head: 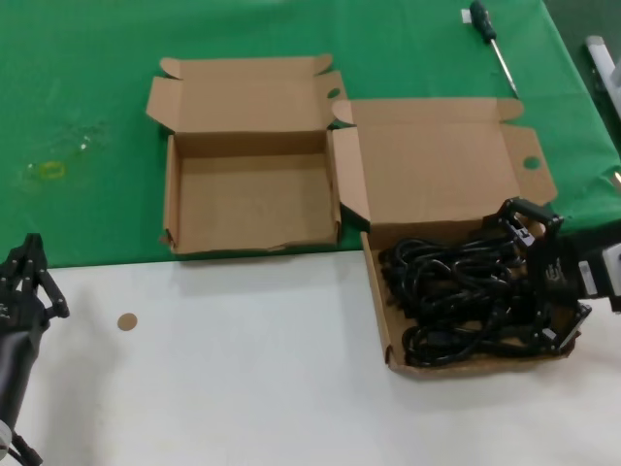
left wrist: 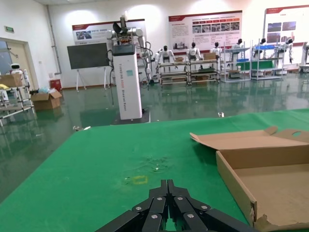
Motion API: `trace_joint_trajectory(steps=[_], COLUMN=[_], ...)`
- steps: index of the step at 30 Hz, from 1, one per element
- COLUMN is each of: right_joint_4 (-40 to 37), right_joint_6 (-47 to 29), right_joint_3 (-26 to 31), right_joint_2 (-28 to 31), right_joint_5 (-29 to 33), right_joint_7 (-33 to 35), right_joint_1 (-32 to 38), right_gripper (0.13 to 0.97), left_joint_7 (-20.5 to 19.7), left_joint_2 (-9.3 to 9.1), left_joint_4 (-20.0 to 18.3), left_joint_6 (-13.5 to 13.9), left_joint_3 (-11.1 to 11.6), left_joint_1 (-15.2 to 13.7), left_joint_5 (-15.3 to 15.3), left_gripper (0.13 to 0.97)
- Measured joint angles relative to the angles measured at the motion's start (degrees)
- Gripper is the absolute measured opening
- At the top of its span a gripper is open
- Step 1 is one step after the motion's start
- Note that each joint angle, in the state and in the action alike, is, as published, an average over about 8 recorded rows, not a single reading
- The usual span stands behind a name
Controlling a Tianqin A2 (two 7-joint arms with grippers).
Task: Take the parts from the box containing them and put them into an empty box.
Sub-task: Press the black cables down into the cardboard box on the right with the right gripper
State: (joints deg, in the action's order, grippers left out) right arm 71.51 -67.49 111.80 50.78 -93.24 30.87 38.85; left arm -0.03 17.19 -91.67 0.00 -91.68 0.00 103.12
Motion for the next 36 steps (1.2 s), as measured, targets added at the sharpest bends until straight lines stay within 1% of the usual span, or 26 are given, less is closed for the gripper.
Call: trace_joint_trajectory(steps=[6, 13, 21, 22, 30, 31, 36], right_joint_4=[-4.60, -8.84, -11.11, -11.29, -12.14, -12.10, -11.50], right_joint_6=[-1.06, -1.70, -2.07, -2.10, -2.21, -2.20, -2.06], right_joint_3=[1.30, 2.41, 2.85, 2.87, 2.97, 2.97, 2.90], right_joint_2=[-1.91, -3.24, -3.74, -3.78, -3.98, -3.96, -3.78], right_joint_5=[1.72, 3.64, 4.68, 4.73, 5.08, 5.11, 5.17], right_joint_7=[3.49, 5.63, 6.67, 6.77, 7.31, 7.30, 6.96], right_joint_1=[3.24, 6.36, 7.85, 7.92, 8.08, 8.03, 7.53], right_gripper=[0.959, 0.954, 0.876, 0.876, 0.727, 0.727, 0.591], left_joint_7=[0.00, 0.00, 0.00, 0.00, 0.00, 0.00, 0.00], left_joint_2=[0.00, 0.00, 0.00, 0.00, 0.00, 0.00, 0.00], left_joint_4=[0.00, 0.00, 0.00, 0.00, 0.00, 0.00, 0.00], left_joint_6=[0.00, 0.00, 0.00, 0.00, 0.00, 0.00, 0.00], left_joint_3=[0.00, 0.00, 0.00, 0.00, 0.00, 0.00, 0.00], left_joint_1=[0.00, 0.00, 0.00, 0.00, 0.00, 0.00, 0.00], left_joint_5=[-0.01, -0.01, -0.02, -0.02, -0.02, -0.02, -0.02], left_gripper=[0.152, 0.152, 0.152, 0.152, 0.152, 0.152, 0.152])
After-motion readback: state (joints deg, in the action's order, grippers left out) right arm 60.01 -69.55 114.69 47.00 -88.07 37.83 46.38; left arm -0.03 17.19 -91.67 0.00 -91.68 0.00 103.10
